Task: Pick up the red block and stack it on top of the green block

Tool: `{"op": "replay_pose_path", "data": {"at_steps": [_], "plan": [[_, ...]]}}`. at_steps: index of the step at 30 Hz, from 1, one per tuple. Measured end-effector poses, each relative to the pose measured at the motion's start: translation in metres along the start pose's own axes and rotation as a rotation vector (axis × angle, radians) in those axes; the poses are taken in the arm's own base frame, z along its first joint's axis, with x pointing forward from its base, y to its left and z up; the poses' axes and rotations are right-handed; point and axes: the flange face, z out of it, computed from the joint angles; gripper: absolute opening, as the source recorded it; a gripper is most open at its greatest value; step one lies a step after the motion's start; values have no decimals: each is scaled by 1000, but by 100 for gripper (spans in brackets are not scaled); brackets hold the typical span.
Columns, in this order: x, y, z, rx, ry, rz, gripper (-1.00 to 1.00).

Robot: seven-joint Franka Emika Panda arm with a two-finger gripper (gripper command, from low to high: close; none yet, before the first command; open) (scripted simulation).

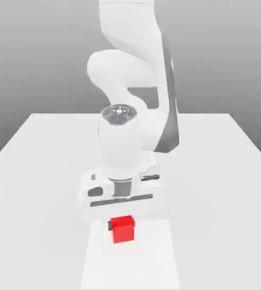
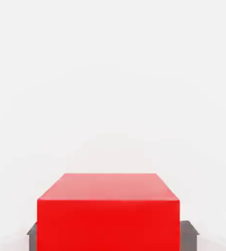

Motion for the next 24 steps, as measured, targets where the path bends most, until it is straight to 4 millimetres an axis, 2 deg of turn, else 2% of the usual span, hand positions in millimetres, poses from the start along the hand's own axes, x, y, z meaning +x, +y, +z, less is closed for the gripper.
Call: {"op": "replay_pose_path", "data": {"at_steps": [1, 3, 9, 10, 14, 19, 21, 24], "plan": [[-1, 0, 4, 0, 0, -1, -100], [0, 0, -5, 1, 0, -1, -100], [0, 0, -54, 1, 0, 0, -100], [2, -9, -59, -1, 2, -34, -100], [8, -72, -71, -15, 11, -269, -100], [1, -162, -82, -24, 17, -579, -100], [-6, -198, -85, -24, 17, -699, -100], [-29, -254, -90, -21, 14, -887, -100]]}}
